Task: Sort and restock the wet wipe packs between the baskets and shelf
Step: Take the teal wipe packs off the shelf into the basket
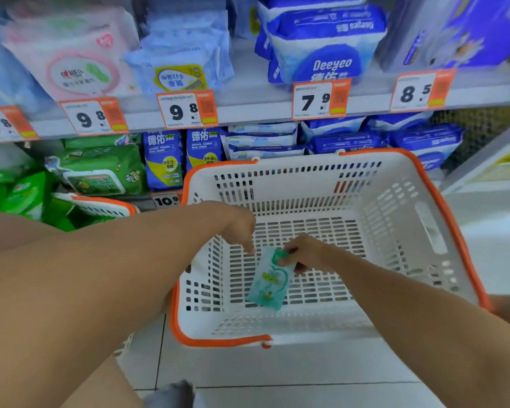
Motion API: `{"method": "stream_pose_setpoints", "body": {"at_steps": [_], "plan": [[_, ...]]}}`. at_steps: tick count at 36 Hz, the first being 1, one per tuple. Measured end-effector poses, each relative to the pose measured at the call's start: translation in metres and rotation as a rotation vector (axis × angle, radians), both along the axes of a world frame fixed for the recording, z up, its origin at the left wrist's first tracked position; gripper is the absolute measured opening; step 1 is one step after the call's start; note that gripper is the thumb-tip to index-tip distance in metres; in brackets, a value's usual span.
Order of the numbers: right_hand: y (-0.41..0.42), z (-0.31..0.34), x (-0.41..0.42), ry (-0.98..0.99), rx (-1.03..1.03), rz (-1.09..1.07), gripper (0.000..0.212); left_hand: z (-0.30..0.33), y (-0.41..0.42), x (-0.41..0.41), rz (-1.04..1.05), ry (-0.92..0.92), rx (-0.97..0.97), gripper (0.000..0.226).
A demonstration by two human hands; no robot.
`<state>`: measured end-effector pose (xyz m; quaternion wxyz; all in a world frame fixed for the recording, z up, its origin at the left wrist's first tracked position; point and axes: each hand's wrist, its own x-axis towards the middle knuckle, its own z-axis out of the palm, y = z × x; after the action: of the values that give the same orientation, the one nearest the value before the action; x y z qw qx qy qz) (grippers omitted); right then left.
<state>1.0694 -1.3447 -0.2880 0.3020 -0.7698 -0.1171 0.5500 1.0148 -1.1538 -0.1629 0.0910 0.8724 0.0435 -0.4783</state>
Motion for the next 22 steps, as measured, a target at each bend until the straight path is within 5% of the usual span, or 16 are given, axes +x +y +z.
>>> {"method": "stream_pose_setpoints", "body": {"at_steps": [4,9,13,17,22], "plan": [[-0.009,0.053,0.032,0.212,0.295,-0.231,0.022,0.025,0.0,0.004,0.06,0.009,-0.071,0.098],[0.0,0.172,0.07,0.133,0.673,-0.522,0.02,0.083,-0.001,0.028,0.491,-0.177,-0.616,0.043],[-0.003,0.27,0.076,-0.003,0.826,-0.534,0.028,0.151,-0.002,0.047,0.769,-0.617,-0.983,0.041],[-0.002,0.328,0.062,-0.326,0.817,-0.433,0.053,0.211,-0.007,0.046,0.675,-0.78,-1.149,0.045],[0.003,0.375,0.043,-0.47,0.849,-0.401,0.026,0.253,-0.009,0.037,0.56,-0.938,-1.123,0.044]]}}
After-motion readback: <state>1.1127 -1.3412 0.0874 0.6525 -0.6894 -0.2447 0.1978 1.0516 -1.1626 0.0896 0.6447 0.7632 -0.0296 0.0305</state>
